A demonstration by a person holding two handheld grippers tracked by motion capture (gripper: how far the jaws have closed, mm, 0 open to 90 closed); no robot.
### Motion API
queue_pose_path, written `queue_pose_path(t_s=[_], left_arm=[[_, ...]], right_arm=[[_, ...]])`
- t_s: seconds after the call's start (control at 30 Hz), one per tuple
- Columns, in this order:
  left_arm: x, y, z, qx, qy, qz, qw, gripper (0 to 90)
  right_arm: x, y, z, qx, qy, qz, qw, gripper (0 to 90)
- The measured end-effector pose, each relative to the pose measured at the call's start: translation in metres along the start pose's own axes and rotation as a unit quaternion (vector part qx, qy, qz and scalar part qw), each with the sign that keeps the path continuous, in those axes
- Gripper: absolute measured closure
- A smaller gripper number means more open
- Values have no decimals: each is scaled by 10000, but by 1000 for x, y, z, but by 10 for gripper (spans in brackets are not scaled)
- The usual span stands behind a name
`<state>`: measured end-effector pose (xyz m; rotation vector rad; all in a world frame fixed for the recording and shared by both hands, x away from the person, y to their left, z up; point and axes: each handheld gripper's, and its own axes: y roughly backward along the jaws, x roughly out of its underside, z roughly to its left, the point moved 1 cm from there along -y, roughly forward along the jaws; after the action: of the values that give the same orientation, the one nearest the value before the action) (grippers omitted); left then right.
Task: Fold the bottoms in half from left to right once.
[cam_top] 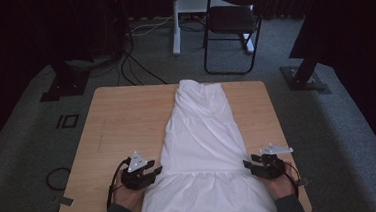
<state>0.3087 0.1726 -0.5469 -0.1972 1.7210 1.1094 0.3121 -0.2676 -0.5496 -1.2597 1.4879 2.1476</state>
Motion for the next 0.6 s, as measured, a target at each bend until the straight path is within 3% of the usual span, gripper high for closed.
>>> queue_pose_path(t_s=[0.07,0.17,0.27,0.33,0.4,0.43,0.5,0.57,0.6], left_arm=[[-6,-6,0,27,-45,-12,10000,578],[-9,-14,-5,129,-58,-8,9999,581],[-6,-21,-10,272,-116,133,9995,579],[-3,-24,-12,424,-137,299,9986,526],[0,-25,-12,499,-109,290,9983,517],[0,-26,-12,544,-64,313,9980,504],[1,-26,-13,543,-73,359,9979,495],[3,-27,-14,556,-79,413,9976,494],[3,-28,-14,564,-46,407,9976,493]], right_arm=[[-19,-7,-3,51,267,-192,9994,526],[-45,-28,-8,-86,359,-259,9990,584],[-65,-54,-13,-138,292,-134,9994,536],[-73,-72,-14,-161,188,13,9997,494],[-77,-90,-15,-139,55,142,9998,488],[-77,-95,-15,-171,10,212,9996,520],[-77,-102,-13,-126,99,386,9991,733],[-80,-93,-11,140,241,266,9993,882],[-84,-81,-11,261,285,38,9992,886]])
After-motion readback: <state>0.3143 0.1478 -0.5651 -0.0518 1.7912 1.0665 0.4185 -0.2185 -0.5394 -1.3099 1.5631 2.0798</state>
